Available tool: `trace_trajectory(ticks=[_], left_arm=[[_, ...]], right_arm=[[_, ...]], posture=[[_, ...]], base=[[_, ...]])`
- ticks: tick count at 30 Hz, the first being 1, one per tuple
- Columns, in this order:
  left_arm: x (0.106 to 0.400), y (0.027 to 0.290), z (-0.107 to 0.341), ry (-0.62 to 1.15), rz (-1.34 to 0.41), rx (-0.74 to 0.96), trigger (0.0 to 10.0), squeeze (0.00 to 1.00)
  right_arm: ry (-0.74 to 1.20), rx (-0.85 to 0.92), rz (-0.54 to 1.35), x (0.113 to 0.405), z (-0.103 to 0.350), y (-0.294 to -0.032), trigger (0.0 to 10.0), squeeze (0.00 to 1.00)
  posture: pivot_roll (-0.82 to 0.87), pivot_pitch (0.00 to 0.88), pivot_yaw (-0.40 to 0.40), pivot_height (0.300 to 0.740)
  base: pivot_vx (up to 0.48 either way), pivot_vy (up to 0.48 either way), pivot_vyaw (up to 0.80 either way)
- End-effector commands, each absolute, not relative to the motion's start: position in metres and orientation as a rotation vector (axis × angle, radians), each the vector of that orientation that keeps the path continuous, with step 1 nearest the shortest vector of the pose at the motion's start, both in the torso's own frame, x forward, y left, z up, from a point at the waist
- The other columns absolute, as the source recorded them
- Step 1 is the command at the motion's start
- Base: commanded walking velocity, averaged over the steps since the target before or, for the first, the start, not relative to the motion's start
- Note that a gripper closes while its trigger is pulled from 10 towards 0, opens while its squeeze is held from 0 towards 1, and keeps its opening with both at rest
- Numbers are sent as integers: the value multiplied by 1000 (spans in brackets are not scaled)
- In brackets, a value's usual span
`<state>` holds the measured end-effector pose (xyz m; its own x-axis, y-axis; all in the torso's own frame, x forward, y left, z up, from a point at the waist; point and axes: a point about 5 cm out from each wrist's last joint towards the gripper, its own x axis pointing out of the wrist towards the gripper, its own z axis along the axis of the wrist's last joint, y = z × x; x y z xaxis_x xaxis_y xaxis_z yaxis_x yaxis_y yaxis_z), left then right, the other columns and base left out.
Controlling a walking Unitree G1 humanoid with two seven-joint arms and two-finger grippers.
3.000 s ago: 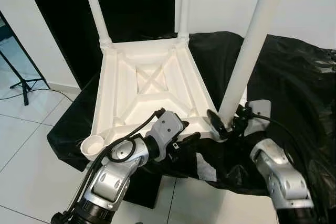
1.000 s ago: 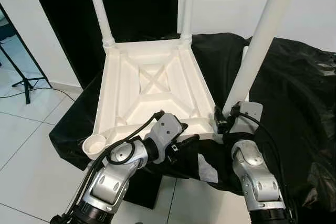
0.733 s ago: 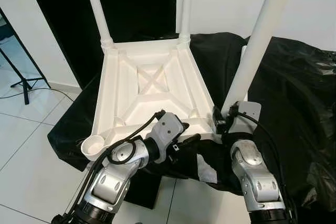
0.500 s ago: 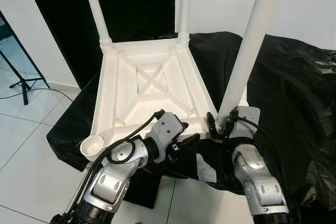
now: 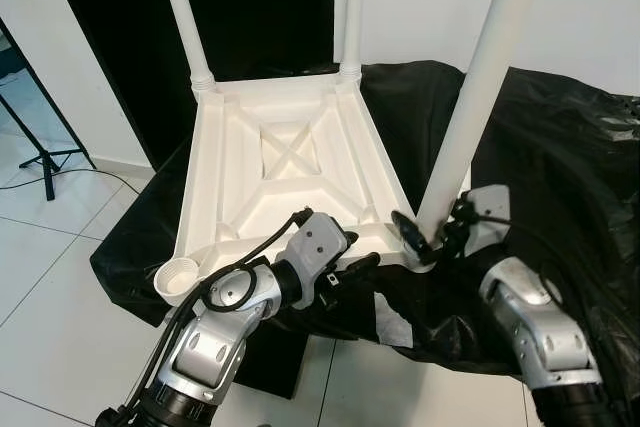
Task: Building children table
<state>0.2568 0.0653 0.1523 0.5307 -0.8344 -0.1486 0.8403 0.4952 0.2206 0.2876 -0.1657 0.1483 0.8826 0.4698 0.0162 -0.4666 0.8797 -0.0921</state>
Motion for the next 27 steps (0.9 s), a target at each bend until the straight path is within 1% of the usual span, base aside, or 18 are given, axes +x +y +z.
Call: trace_trajectory(ticks=[1, 4, 8, 9, 10, 11, 22, 27], left_arm=[[260, 68, 152, 23, -994, 295, 10000, 0], [260, 67, 152, 20, -996, 297, 10000, 0], [260, 66, 152, 19, -996, 298, 10000, 0], [260, 66, 152, 19, -995, 299, 10000, 0], [260, 66, 152, 19, -995, 299, 10000, 0], [259, 66, 152, 19, -995, 299, 10000, 0], [259, 66, 152, 17, -989, 300, 10000, 0], [258, 66, 151, 16, -990, 300, 10000, 0]], right_arm=[[-26, -81, 523, 288, 145, -163, 10000, 0], [0, -123, 632, 296, 143, -166, 10000, 0], [14, -169, 681, 302, 141, -169, 10000, 0], [21, -188, 699, 304, 139, -170, 3451, 0], [21, -188, 699, 304, 139, -170, 3451, 0], [26, -198, 710, 305, 138, -171, 0, 0], [54, -196, 737, 306, 130, -177, 0, 0], [68, -184, 706, 304, 125, -181, 0, 0]], posture=[[3, 0, 7, 740], [8, 0, 5, 740], [9, 0, 4, 740], [12, 0, 2, 740], [12, 0, 2, 740], [13, 0, 0, 740], [19, 0, -9, 740], [18, 0, -9, 740]], base=[[0, 0, 0], [0, 0, 0], [0, 0, 0], [0, 0, 0], [0, 0, 0], [0, 0, 0], [0, 0, 0], [0, 0, 0]])
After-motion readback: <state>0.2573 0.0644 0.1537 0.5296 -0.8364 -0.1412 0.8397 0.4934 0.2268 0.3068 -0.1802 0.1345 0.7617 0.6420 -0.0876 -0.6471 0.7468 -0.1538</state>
